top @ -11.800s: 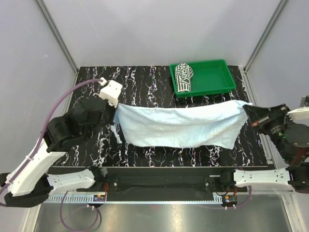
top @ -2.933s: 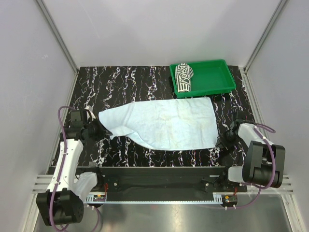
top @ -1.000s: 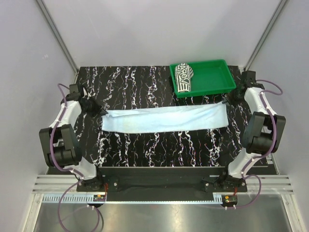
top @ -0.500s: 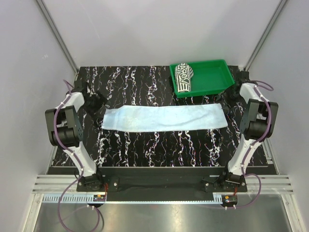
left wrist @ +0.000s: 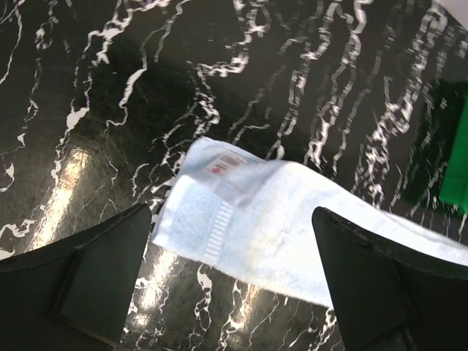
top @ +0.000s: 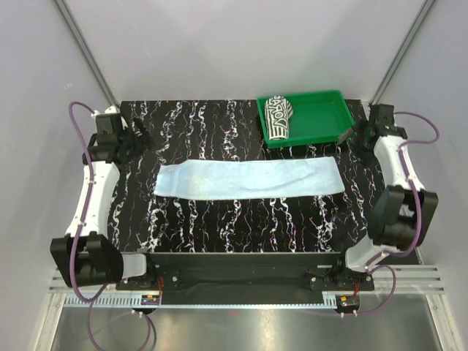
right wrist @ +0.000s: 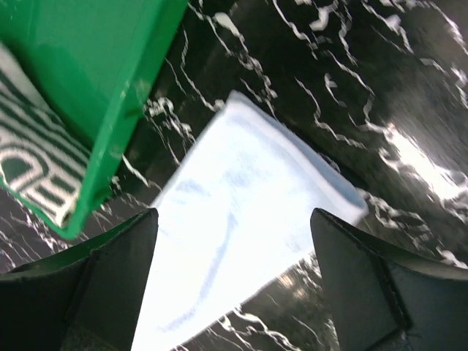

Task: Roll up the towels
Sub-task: Fold the towel

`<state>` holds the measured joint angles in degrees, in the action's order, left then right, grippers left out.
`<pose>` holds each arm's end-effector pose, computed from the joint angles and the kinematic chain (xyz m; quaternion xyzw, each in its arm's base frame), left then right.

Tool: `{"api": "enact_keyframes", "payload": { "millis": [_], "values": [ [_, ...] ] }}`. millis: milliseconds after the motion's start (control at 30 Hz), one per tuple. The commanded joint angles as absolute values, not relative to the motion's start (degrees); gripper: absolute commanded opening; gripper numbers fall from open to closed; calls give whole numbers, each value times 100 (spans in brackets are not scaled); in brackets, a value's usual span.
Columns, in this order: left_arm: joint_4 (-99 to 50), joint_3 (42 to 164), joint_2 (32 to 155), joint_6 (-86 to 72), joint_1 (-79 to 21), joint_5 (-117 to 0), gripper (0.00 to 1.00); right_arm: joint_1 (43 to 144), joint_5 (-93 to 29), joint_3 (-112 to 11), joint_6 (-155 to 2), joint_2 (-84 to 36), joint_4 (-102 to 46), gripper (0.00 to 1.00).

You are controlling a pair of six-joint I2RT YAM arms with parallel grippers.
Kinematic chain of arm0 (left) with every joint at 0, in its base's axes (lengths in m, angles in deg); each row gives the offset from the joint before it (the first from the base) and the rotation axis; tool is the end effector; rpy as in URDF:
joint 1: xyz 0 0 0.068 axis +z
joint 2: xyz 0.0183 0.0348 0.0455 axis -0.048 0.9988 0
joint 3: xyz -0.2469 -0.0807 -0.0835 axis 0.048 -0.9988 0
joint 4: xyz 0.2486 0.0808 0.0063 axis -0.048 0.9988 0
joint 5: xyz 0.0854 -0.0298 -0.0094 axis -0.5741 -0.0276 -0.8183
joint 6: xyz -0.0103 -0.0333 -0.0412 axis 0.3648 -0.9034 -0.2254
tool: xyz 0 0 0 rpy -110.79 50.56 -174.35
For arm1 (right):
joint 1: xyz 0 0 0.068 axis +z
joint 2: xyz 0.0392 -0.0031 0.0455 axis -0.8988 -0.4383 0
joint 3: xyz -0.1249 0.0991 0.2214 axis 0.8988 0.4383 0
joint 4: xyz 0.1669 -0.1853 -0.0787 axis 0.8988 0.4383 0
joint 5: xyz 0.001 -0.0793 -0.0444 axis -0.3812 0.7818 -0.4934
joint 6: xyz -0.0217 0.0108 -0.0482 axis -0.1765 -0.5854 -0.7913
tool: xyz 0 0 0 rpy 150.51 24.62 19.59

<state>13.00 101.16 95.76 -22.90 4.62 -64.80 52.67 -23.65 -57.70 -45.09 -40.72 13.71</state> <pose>0.2908 0.0363 0.3268 -0.2681 0.8757 -0.0870 0.3920 0.3598 -0.0727 0.2777 0.4036 0.8702 0.0583 0.2766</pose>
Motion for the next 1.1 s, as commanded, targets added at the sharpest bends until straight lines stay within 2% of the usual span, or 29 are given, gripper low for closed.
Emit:
{"api": "enact_keyframes", "payload": {
  "millis": [0,67,133,267,367,533,633,833,933,967,1033,1067],
  "values": [
    [1292,9704,9437,-1833,217,-6545,98,5284,-2436,-4800,-4749,-3145,1246,92],
    [1293,9555,9516,-1667,-81,-6331,98,5241,-3109,-4029,-4758,-2915,861,92],
    [1442,9545,9578,-1404,-614,-6663,98,5039,-3419,-3621,-4731,-2747,674,91],
    [1662,9668,9727,-1130,-882,-6472,99,4801,-3482,-3119,-4740,-2633,612,85],
    [1689,9529,9693,-1068,-882,-6532,99,4713,-3543,-3031,-4617,-2729,586,82],
    [1583,9414,9535,-1051,-882,-6480,99,4573,-3491,-2952,-4564,-3282,349,66],
    [1583,9396,9481,-1051,-882,-6453,99,4555,-3473,-2969,-4538,-3607,226,61],
    [1610,9422,9473,-1060,-882,-6427,99,4555,-3237,-2960,-4520,-3731,111,59],
    [1645,9440,9516,-1077,-864,-6506,99,4555,-3131,-3100,-4547,-3836,68,47],
    [1662,9449,9525,-1095,-855,-6541,99,4555,-3130,-3136,-4582,-3871,32,38],
    [1680,9449,9525,-1104,-820,-6603,99,4555,-3061,-3267,-4643,-3968,-20,30],
    [1689,9458,9534,-1112,-803,-6620,99,4555,-3034,-3311,-4704,-4012,-47,23]
  ]
}}
